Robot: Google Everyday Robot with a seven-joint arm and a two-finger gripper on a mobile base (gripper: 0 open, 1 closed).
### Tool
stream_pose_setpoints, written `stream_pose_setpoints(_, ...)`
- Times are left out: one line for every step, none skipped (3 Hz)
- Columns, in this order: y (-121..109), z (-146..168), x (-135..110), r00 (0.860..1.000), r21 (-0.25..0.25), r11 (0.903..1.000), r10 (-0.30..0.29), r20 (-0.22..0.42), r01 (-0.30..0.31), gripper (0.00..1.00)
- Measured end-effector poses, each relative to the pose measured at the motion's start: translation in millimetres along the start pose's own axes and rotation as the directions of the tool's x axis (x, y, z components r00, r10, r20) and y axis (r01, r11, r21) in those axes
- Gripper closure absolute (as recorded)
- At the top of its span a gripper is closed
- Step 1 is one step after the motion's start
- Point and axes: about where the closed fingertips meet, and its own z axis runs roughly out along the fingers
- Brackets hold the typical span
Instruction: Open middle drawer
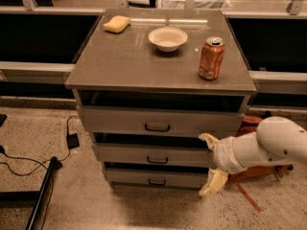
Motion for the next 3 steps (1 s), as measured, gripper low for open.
stream_pose_setpoints(-13, -1, -2, 1.0, 0.019, 0.9997, -0.012, 0.005, 0.012, 0.0)
stream_pose_setpoints(-32, 25, 5, 0.998, 0.099, 0.9949, -0.025, 0.052, 0.02, 0.0)
stream_pose_setpoints(-44, 69, 38, 0.996, 0.191, 0.9809, -0.053, 0.065, 0.039, 0.0)
